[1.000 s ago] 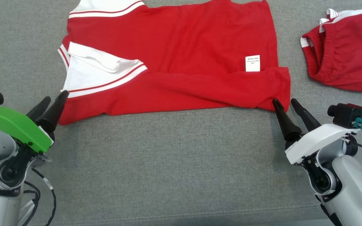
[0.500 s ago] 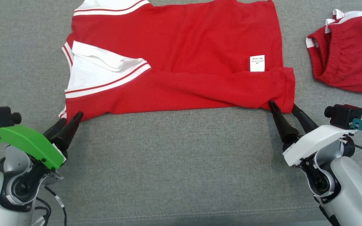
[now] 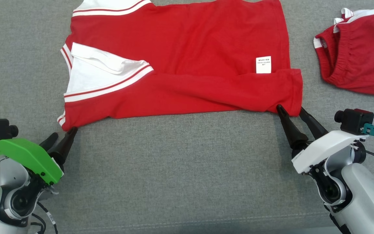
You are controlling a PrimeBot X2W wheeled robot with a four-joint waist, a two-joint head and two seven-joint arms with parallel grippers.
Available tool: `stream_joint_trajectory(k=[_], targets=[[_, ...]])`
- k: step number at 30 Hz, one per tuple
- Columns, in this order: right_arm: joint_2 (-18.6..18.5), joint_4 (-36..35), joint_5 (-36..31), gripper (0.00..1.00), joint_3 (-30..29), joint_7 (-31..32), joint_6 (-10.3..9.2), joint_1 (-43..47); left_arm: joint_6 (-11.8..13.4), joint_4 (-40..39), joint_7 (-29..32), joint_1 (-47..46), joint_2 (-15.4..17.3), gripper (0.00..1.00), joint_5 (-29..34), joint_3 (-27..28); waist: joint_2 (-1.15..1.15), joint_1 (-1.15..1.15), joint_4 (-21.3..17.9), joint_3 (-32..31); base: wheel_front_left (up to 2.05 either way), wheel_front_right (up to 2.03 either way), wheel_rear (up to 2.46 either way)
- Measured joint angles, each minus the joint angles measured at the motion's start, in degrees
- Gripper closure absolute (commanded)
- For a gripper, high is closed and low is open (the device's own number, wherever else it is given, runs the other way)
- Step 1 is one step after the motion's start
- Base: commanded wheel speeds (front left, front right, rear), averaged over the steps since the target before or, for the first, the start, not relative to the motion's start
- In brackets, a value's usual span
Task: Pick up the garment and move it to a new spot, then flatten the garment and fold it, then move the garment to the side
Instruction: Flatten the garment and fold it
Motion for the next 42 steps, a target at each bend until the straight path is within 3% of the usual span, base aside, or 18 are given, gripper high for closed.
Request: stream_joint_trajectory(k=[22, 23, 26, 27, 29, 42], targets=[[-0.04, -0.46, 0.01, 0.0, 0.33, 0.59, -0.53, 0.02, 0.24, 0.42, -0.91, -1.12, -2.22, 0.02, -3.34, 1.82, 0.0, 0.0, -0.73, -0.01, 0.0, 0.0, 0.0], [-0.04, -0.49, 0.01, 0.0, 0.35, 0.71, -0.53, 0.02, 0.24, 0.47, -0.91, -1.13, -2.25, 0.09, -3.34, 1.7, 0.0, 0.0, -0.74, -0.04, 0.0, 0.0, 0.0], [-0.07, -0.51, 0.01, 0.0, 0.36, 1.02, -0.53, 0.02, 0.25, 0.86, -0.9, -1.27, -2.55, 0.6, -3.33, 1.18, 0.0, 0.0, -0.76, -0.12, 0.0, 0.0, 0.0], [-0.09, -0.51, 0.01, 0.0, 0.42, 1.08, -0.53, 0.02, 0.25, 1.05, -0.9, -1.43, -2.69, 0.69, -3.32, 0.93, 0.0, 0.0, -0.77, -0.13, 0.0, 0.0, 0.0], [-0.16, -0.53, 0.01, 0.0, 0.49, 1.22, -0.53, 0.02, 0.24, 1.47, -0.91, -1.96, -2.99, 1.0, -3.1, 0.46, 0.0, 0.0, -0.78, -0.15, 0.0, 0.0, 0.0], [-0.19, -0.32, 0.59, 0.03, 0.9, 1.99, -0.53, 0.02, -0.53, 2.18, -1.52, -3.49, -2.75, 1.0, -2.91, 0.8, 0.0, 0.0, -0.88, -0.61, 0.0, 0.0, 0.0]])
